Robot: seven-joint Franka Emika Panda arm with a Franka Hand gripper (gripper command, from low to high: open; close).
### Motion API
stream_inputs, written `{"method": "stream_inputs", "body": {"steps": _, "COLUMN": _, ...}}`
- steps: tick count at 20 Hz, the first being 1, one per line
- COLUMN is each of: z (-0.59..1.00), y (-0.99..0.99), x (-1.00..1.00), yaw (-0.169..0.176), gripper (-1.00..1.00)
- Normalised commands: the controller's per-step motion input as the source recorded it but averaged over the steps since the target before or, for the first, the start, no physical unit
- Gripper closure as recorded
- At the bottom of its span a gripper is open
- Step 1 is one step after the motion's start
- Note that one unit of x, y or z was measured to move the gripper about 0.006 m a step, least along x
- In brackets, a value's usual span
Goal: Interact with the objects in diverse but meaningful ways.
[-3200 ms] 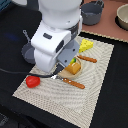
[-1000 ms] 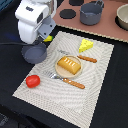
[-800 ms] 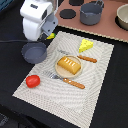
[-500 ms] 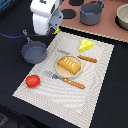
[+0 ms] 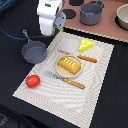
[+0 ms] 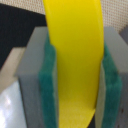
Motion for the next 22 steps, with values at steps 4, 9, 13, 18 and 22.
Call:
{"method": "stream_inputs", "body": {"steps": 4, "z": -0.46, "y": 0.21, "x": -0.11, "yaw": 0.055, "gripper": 1.0}}
{"method": "stream_inputs", "body": {"steps": 9, "z": -0.37, "y": 0.23, "x": -0.16, "yaw": 0.047, "gripper": 1.0}}
{"method": "stream_inputs", "body": {"steps": 13, "z": -0.31, "y": 0.19, "x": -0.19, "yaw": 0.047, "gripper": 1.0}}
{"method": "stream_inputs", "body": {"steps": 18, "z": 0.0, "y": 0.21, "x": -0.11, "yaw": 0.05, "gripper": -1.0}}
{"method": "stream_inputs", "body": {"steps": 22, "z": 0.03, "y": 0.2, "x": -0.11, "yaw": 0.053, "gripper": -1.0}}
